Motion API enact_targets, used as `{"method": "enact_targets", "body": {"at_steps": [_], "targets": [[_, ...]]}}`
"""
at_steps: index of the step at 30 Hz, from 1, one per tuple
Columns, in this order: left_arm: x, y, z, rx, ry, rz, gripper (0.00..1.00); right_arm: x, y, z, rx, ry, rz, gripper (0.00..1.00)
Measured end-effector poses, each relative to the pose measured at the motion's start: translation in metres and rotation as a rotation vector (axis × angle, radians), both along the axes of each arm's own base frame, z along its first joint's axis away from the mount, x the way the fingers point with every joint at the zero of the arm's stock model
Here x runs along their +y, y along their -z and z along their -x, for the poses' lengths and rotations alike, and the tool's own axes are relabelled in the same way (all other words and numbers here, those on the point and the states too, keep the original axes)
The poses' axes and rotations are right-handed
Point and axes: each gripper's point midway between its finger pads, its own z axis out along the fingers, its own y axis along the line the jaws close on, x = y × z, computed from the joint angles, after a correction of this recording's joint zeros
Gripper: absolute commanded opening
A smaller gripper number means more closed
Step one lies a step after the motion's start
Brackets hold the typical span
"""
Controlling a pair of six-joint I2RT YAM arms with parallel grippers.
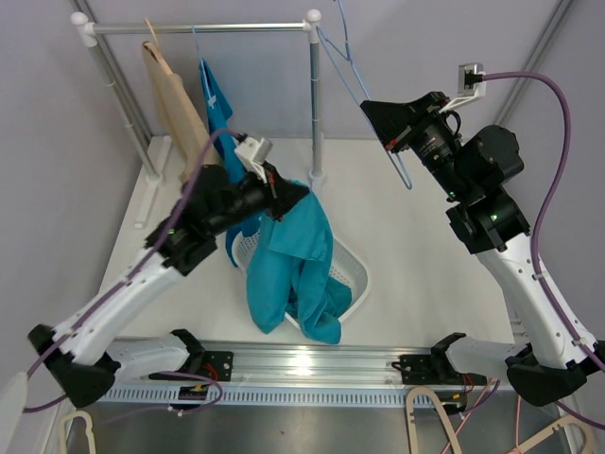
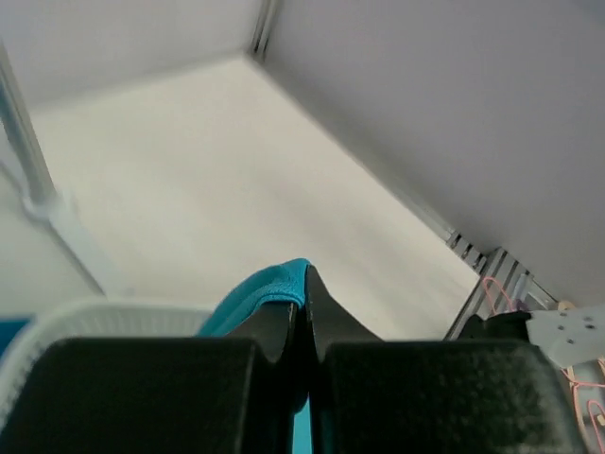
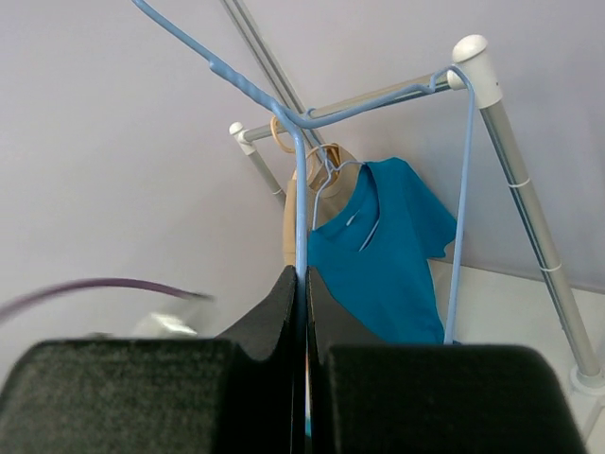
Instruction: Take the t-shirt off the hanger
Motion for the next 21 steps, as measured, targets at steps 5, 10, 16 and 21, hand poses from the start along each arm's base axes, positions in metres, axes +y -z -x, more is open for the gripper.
{"method": "enact_targets", "body": {"at_steps": [5, 10, 16, 21], "targets": [[-0.01, 0.166, -0.055, 0.409, -0.123, -0.152, 0.01, 0.007, -0.002, 0.0, -0.006, -0.037, -0.011, 0.0], [-0.009, 0.285, -0.051, 0.749, -0.198, -0.293, 0.38, 0.022, -0.004, -0.007, -0.012, -0.089, -0.015, 0.0], [0.015, 0.299, -0.021, 0.833, -0.273, -0.255, 0.99, 0.053, 0.001, -0.036, 0.003, -0.162, -0.022, 0.0], [0.033, 0.219, -0.01, 0.659, -0.288, -0.097, 1.0, 0.072, 0.032, -0.059, 0.101, -0.196, -0.029, 0.0]]}}
